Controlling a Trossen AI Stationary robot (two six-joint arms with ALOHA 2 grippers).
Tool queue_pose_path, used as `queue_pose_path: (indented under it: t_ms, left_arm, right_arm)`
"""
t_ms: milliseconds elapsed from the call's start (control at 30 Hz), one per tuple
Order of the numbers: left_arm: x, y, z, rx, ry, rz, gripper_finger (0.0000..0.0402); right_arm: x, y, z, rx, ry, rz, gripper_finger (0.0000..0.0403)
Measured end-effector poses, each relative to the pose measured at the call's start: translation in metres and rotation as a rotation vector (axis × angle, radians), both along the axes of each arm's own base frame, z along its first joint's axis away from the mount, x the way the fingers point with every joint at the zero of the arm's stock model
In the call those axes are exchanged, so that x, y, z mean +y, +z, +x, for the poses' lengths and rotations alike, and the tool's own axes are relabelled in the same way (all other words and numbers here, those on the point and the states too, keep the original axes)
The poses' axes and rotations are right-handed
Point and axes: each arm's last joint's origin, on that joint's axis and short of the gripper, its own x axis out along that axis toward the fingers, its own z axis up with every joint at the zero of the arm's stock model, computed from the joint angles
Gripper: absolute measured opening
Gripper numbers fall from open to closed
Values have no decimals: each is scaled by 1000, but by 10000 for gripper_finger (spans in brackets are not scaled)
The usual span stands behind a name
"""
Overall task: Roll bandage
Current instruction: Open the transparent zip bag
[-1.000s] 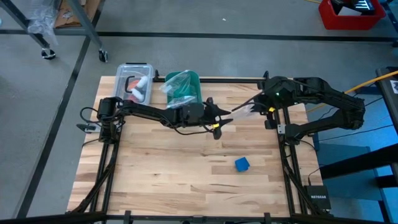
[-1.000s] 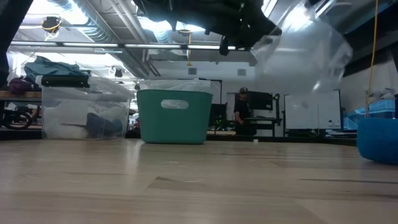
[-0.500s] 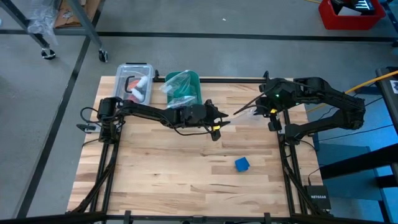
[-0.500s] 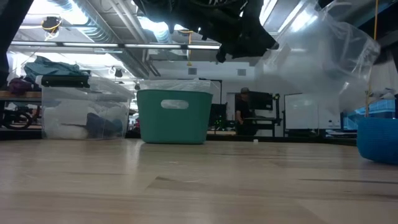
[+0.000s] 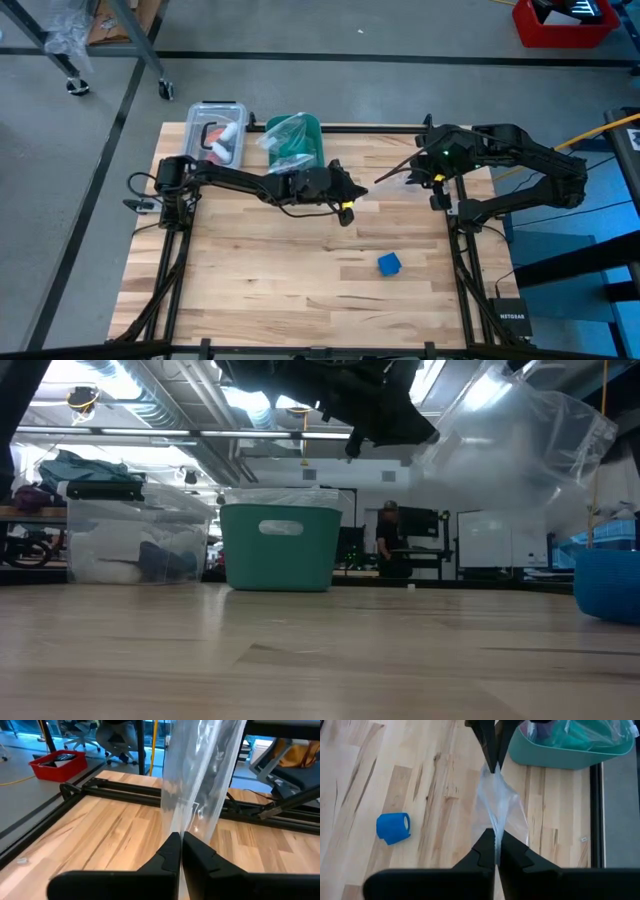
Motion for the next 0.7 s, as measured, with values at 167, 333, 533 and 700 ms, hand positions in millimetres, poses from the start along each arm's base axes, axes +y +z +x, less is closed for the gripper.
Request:
queue_pose_path:
  t_ms: [167, 333, 533, 700]
  left_arm:
    - [7, 12, -8, 17, 33, 46, 2]
    - [11, 18, -20, 129, 117, 160, 1]
    - [10, 29, -30, 171, 146, 223, 1]
    - [6, 34, -35, 179, 167, 233, 0]
  right_arm:
    - [1, 1, 5, -39, 33, 41, 53]
    - [1, 4, 15, -98, 59, 66, 94]
    - [0, -2, 27, -67, 60, 82, 153]
    - [-2, -9, 39, -26, 60, 94, 187]
